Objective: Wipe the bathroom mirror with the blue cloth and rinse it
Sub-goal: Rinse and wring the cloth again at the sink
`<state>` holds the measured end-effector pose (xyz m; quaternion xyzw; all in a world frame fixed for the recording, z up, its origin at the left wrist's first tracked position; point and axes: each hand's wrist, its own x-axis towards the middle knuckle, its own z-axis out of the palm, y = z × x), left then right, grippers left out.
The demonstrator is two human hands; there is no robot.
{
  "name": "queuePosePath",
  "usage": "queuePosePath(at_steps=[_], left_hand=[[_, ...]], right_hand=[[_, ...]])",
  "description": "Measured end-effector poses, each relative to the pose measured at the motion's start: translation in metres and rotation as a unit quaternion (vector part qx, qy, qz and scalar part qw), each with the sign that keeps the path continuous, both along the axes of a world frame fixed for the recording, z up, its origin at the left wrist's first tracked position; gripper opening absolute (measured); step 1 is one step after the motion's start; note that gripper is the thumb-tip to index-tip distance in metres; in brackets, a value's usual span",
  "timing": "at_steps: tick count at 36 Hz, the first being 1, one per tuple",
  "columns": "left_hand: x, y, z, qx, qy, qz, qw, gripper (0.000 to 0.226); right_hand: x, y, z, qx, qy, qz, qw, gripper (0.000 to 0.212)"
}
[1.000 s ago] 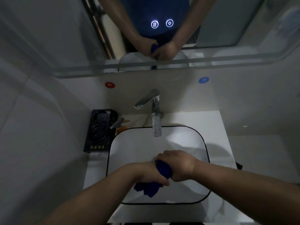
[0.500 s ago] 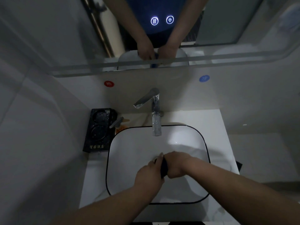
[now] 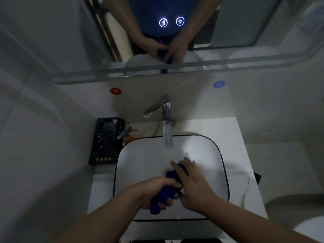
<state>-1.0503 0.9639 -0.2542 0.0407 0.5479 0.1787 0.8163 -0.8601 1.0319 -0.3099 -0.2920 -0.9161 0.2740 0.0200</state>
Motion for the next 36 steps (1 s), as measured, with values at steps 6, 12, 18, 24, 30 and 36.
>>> queuePosePath(at_steps=[6, 12, 18, 24, 30, 36], left_hand=[[0.0, 0.005, 0.006, 0.013, 0.003, -0.122, 0.992, 0.044], [0.007, 0.024, 0.01, 0.089, 0.133, -0.316, 0.935, 0.036], [0.024, 0.02, -0.004, 0.111, 0.245, -0.273, 0.924, 0.034], [0.037, 0.017, -0.01, 0.121, 0.319, -0.32, 0.884, 0.012], [0.026, 0.0, -0.03, 0.159, 0.36, -0.393, 0.831, 0.031], [0.025, 0.001, -0.037, 0.173, 0.364, -0.315, 0.859, 0.032]], right_hand=[[0.0, 0.012, 0.006, -0.01, 0.005, 0.051, 0.999, 0.076], [0.001, 0.025, 0.008, 0.008, -0.045, 0.089, 0.995, 0.078], [0.0, 0.033, 0.002, -0.056, -0.1, 0.08, 0.99, 0.063], [-0.003, 0.029, 0.005, -0.11, -0.146, 0.068, 0.981, 0.066], [-0.013, 0.019, 0.015, -0.085, -0.227, 0.079, 0.967, 0.063], [-0.019, 0.029, 0.013, -0.136, -0.225, 0.016, 0.965, 0.057]])
